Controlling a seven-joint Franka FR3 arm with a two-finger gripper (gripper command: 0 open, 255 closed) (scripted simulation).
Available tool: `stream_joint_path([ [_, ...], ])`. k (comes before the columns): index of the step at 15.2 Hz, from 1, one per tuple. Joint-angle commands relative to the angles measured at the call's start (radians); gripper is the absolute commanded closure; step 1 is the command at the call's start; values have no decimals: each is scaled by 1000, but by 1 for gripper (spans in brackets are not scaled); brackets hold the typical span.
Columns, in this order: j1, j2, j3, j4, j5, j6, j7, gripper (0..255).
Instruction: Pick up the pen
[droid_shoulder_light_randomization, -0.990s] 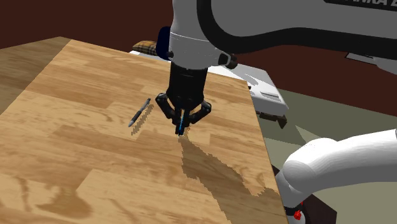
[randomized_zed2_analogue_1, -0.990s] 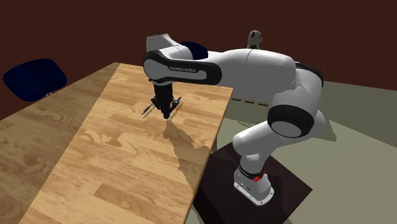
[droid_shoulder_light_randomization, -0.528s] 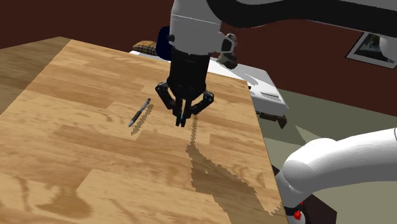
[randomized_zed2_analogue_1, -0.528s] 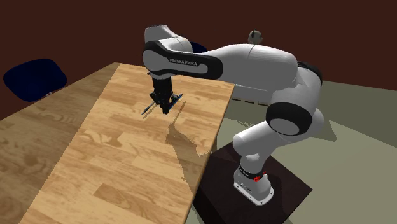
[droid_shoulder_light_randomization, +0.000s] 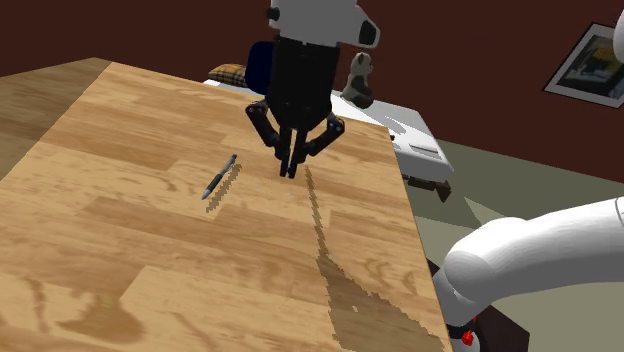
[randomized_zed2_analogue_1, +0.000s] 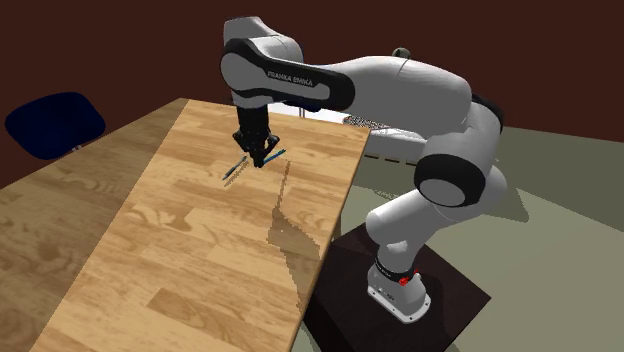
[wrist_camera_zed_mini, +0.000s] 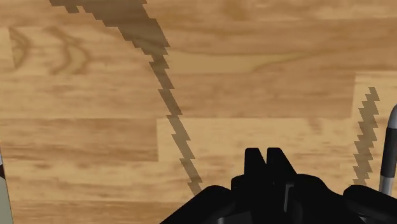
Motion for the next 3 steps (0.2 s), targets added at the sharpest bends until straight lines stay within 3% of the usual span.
stream_joint_path([
  [1, -3, 9, -2, 33, -6, -24, 7, 255],
  [3, -4, 10, -3, 35, -6, -26, 7, 255],
])
